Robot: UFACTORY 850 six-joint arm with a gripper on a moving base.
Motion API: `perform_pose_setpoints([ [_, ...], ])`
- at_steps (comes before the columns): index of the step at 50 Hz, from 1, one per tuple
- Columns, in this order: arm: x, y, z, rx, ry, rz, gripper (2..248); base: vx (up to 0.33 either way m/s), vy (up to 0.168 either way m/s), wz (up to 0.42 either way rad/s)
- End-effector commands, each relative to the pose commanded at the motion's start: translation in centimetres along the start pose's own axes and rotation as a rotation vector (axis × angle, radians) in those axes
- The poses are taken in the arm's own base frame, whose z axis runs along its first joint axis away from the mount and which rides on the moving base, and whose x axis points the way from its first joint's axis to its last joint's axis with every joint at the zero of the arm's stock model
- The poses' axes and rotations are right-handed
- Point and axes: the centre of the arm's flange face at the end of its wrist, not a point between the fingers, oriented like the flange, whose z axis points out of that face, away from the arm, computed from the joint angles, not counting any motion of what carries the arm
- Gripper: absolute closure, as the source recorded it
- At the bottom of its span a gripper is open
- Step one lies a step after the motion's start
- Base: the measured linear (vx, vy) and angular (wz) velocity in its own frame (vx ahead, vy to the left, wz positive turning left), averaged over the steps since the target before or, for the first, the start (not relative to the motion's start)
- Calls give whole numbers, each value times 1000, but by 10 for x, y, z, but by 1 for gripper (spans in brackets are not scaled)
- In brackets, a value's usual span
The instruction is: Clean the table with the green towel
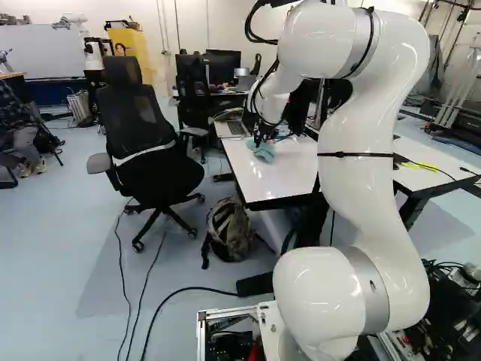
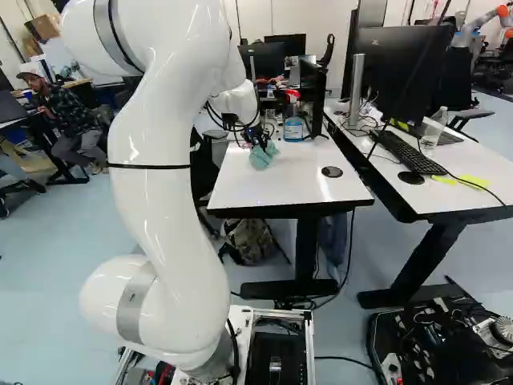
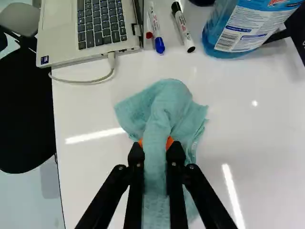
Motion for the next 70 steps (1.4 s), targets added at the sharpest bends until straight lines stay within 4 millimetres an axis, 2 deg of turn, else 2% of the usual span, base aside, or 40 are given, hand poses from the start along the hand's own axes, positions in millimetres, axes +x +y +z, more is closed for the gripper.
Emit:
perform_pose_setpoints([
  [11,4,-1,3,1,4,-1,197,0,0,0],
  [34,35,-5,25,4,37,-4,197,0,0,0],
  [46,48,8,33,-4,52,12,197,0,4,16],
  [56,46,24,31,-17,50,32,197,1,7,40],
  [70,30,40,19,-29,32,52,197,0,0,0],
])
